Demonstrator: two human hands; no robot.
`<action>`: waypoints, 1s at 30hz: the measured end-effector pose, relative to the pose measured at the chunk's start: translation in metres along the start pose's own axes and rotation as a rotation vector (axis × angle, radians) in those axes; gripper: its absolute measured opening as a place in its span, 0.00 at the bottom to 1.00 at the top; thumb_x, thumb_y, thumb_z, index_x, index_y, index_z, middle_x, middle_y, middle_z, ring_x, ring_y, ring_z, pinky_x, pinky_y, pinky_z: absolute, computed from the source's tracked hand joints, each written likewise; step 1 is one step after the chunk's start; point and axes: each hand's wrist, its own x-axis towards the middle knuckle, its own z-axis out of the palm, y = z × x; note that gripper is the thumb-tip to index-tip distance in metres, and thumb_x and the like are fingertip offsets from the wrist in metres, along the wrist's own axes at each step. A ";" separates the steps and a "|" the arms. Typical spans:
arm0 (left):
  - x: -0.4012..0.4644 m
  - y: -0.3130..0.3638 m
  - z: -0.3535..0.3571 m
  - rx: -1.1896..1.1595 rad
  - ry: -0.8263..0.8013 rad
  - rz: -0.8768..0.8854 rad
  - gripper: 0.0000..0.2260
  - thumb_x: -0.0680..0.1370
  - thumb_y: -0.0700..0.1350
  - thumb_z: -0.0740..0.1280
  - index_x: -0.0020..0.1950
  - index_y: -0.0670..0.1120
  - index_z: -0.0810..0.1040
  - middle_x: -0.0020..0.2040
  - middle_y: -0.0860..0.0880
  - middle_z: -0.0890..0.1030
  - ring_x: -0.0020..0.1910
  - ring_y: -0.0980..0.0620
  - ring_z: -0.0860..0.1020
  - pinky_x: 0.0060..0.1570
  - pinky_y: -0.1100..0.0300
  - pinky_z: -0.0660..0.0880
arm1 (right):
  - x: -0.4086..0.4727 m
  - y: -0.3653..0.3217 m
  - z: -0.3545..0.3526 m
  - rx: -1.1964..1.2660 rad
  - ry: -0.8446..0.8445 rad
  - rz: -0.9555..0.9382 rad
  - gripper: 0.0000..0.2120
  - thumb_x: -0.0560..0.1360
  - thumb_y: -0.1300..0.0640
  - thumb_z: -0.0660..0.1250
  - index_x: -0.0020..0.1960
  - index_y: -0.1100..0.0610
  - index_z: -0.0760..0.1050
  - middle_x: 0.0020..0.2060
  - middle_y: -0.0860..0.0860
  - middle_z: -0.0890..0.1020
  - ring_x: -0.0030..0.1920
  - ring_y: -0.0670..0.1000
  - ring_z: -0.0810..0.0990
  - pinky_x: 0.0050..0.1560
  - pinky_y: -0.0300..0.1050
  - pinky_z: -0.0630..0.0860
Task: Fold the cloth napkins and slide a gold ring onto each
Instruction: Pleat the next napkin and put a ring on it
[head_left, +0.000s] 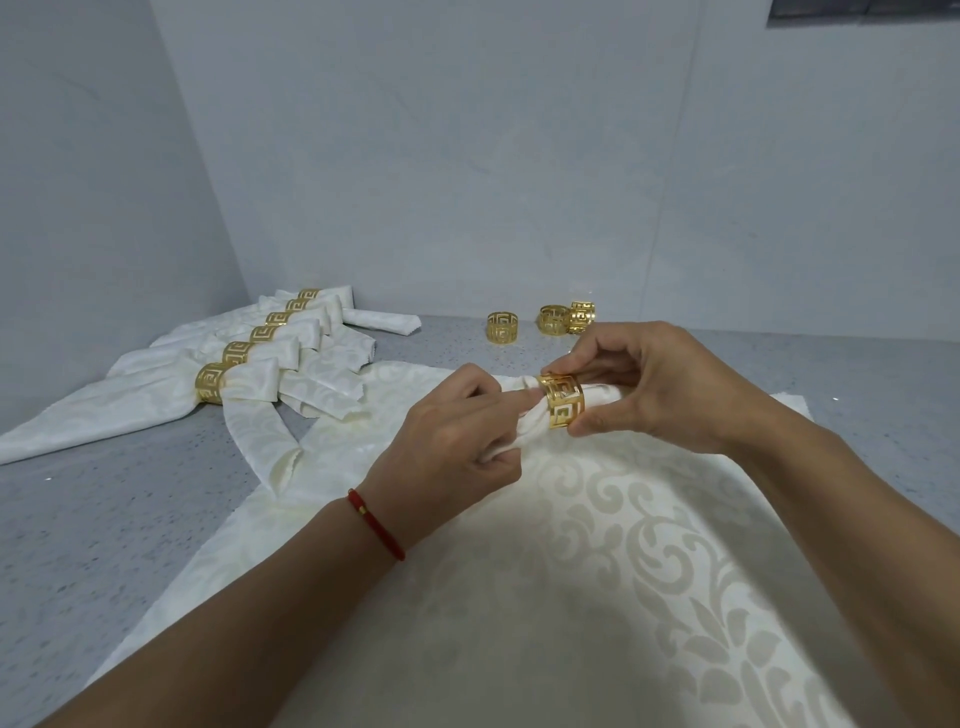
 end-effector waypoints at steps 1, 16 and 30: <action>0.000 0.001 -0.001 -0.004 0.004 -0.006 0.21 0.62 0.30 0.73 0.54 0.39 0.85 0.36 0.51 0.75 0.40 0.54 0.74 0.32 0.56 0.74 | 0.000 -0.002 0.000 -0.007 -0.004 0.000 0.21 0.64 0.72 0.81 0.53 0.63 0.81 0.52 0.50 0.88 0.54 0.47 0.87 0.60 0.43 0.81; 0.003 0.007 0.001 0.061 0.022 0.099 0.11 0.62 0.28 0.69 0.42 0.37 0.83 0.35 0.46 0.75 0.38 0.53 0.71 0.32 0.62 0.69 | -0.001 -0.013 -0.002 -0.039 -0.055 -0.027 0.22 0.63 0.73 0.81 0.53 0.61 0.81 0.51 0.50 0.88 0.54 0.46 0.86 0.58 0.38 0.80; -0.007 -0.003 -0.002 0.081 0.165 -0.029 0.06 0.67 0.31 0.76 0.40 0.38 0.83 0.47 0.44 0.81 0.42 0.48 0.80 0.41 0.58 0.76 | 0.001 -0.023 0.013 -0.211 -0.054 -0.053 0.19 0.64 0.60 0.85 0.51 0.52 0.83 0.49 0.43 0.87 0.53 0.41 0.85 0.62 0.43 0.79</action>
